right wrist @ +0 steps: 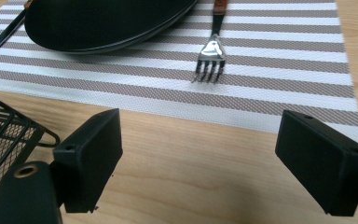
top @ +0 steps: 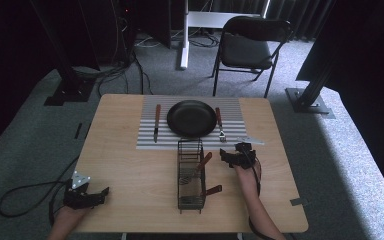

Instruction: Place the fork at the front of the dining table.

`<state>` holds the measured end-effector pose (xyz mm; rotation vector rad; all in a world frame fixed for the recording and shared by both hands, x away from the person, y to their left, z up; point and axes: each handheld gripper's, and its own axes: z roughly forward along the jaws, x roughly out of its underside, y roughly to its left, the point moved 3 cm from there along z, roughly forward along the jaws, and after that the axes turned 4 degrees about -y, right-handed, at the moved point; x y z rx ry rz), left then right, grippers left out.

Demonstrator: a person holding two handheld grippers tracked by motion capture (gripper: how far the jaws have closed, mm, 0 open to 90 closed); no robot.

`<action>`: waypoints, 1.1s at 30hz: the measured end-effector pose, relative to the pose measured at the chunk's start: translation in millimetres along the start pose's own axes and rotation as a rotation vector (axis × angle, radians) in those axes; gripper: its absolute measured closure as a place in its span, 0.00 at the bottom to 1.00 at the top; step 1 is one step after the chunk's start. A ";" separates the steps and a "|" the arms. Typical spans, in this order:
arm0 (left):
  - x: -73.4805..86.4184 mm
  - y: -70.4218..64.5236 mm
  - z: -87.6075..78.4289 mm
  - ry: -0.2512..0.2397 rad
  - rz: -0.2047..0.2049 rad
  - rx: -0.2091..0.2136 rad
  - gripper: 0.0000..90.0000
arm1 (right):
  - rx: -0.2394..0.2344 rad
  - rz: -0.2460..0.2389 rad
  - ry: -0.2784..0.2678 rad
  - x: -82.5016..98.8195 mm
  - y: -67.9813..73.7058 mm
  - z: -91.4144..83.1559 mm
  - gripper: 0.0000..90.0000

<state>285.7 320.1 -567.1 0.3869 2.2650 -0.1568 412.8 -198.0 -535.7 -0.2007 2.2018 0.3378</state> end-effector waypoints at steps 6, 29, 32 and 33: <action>0.0 0.0 0.0 0.000 0.000 0.000 0.10 | 0.012 0.007 -0.017 5.6 -6.0 -11.9 0.16; 0.0 0.0 0.0 0.000 0.000 0.000 0.10 | 0.062 0.025 -0.061 41.6 -35.2 -64.4 0.16; 0.0 0.0 0.0 0.000 0.000 0.000 0.10 | 0.081 0.021 -0.061 47.0 -40.9 -72.2 0.16; 0.0 0.0 0.0 0.000 0.000 0.000 0.10 | 0.083 0.025 -0.061 48.3 -42.0 -74.1 0.16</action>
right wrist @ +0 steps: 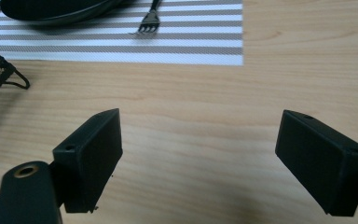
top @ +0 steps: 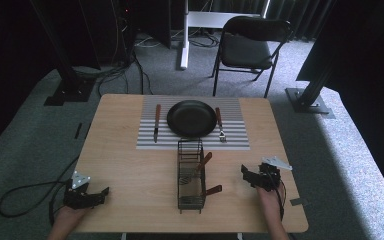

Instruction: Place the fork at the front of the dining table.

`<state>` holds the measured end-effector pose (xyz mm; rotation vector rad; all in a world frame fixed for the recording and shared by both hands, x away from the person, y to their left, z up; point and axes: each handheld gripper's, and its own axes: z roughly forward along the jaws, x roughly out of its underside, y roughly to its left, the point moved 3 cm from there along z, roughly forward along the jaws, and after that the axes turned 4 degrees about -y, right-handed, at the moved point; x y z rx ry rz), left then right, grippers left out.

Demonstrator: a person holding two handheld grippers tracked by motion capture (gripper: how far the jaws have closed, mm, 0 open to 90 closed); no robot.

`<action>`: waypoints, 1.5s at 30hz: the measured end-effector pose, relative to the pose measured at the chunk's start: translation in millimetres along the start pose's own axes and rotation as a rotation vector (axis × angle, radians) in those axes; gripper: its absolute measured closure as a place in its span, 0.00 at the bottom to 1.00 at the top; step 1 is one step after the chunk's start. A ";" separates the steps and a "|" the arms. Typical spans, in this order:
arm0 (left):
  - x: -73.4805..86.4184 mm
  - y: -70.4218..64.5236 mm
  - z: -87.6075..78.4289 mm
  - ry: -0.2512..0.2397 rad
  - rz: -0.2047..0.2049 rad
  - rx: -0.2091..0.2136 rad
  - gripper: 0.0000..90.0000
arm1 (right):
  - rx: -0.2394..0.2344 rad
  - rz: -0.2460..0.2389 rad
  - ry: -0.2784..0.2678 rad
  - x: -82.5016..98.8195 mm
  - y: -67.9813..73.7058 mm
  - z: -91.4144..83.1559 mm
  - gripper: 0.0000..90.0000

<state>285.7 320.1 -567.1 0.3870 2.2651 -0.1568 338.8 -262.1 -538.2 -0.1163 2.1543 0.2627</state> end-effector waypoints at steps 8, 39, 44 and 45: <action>0.0 0.0 0.0 0.000 0.000 0.000 0.10 | 0.028 0.009 0.004 13.6 -12.0 -13.9 0.16; 0.0 -0.1 -0.1 0.000 -0.001 0.000 0.10 | 0.151 0.020 0.022 49.1 -55.1 -38.8 0.16; -0.1 -0.1 -0.1 0.001 -0.001 0.000 0.10 | 0.146 0.007 0.023 50.3 -53.3 -37.8 0.16; -0.1 -0.1 -0.1 0.001 -0.001 0.000 0.10 | 0.147 0.005 0.024 50.1 -53.0 -37.6 0.16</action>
